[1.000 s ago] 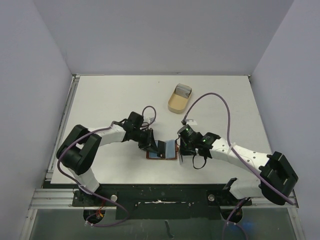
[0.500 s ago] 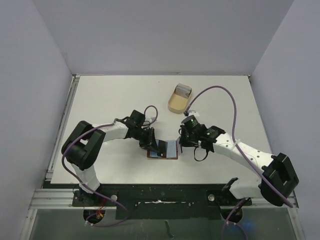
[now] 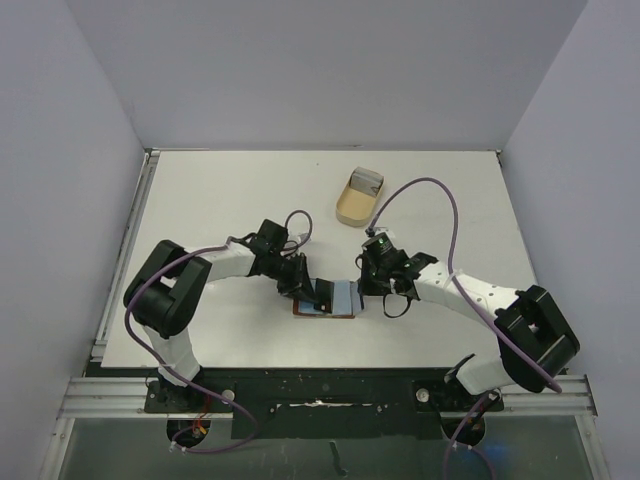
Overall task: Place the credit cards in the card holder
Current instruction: Insert the credit card into the card holder.
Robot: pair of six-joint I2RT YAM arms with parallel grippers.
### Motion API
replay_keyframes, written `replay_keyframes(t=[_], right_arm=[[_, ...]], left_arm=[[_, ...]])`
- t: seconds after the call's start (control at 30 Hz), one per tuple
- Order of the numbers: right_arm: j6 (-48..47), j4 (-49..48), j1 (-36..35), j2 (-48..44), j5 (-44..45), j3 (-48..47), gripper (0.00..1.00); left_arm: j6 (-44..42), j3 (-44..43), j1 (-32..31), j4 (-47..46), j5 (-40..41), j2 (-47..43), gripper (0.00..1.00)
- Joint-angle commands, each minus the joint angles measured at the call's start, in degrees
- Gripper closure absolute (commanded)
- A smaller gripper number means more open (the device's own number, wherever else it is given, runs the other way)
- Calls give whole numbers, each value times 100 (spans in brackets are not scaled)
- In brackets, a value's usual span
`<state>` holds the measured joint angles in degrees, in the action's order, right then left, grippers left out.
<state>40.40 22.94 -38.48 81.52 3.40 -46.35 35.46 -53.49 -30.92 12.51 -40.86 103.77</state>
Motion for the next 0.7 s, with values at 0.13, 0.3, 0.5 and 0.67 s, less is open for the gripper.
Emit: replay_keyframes(t=[0.13, 0.3, 0.5, 0.67], right_arm=[[271, -130, -129, 51, -25, 360, 100], [344, -139, -166, 45, -10, 398, 100], [478, -176, -241, -10, 13, 457, 100], [507, -167, -283, -67, 40, 512, 100]], left_arm=[[441, 557, 42, -1025, 89, -230, 100], [822, 1009, -3, -1634, 273, -433, 100], [1236, 1157, -220, -2252, 518, -479, 100], [1391, 1113, -382, -2339, 767, -475, 100]])
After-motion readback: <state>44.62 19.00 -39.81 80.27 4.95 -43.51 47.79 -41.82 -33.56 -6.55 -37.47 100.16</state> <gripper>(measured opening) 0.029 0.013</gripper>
